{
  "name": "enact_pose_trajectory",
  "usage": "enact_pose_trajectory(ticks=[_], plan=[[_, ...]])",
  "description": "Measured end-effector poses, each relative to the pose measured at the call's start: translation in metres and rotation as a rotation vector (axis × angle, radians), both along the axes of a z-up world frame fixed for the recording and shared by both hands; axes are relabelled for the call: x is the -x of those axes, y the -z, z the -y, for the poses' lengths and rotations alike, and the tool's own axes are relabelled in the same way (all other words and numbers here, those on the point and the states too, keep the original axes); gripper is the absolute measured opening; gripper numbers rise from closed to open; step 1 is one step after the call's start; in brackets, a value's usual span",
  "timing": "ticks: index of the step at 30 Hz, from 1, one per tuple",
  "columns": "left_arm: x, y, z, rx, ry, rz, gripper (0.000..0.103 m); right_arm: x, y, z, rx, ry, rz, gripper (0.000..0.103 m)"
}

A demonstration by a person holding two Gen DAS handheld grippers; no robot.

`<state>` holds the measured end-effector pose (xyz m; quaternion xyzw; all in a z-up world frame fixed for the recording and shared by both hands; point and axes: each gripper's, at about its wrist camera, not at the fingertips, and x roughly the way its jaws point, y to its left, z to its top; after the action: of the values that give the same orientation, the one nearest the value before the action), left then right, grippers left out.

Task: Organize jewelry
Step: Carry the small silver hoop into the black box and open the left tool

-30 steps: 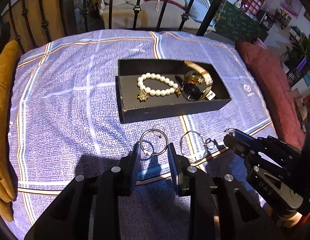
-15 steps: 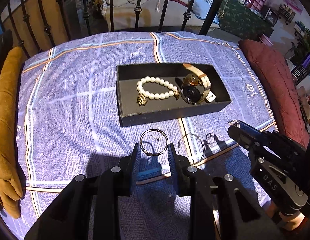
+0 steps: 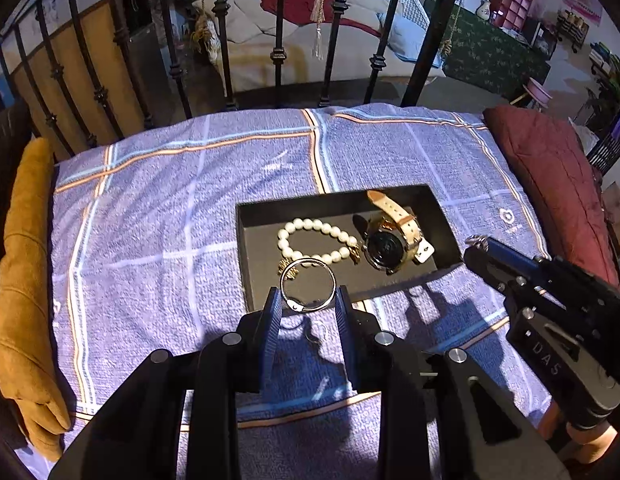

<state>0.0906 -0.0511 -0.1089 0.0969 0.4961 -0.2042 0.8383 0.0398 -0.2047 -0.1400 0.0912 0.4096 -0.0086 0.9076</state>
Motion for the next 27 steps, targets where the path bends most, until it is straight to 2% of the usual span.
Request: enact_pose_trajectory(ticks=[15, 27], plan=[[-0.028, -0.006, 0.018, -0.046, -0.024, 0.093, 0.027, -0.042, -0.007, 0.011, 0.029, 0.004, 0.030, 0.019], [-0.038, -0.003, 0.026, -0.027, -0.023, 0.080, 0.027, -0.048, -0.004, 0.017, 0.037, -0.002, 0.019, 0.019]])
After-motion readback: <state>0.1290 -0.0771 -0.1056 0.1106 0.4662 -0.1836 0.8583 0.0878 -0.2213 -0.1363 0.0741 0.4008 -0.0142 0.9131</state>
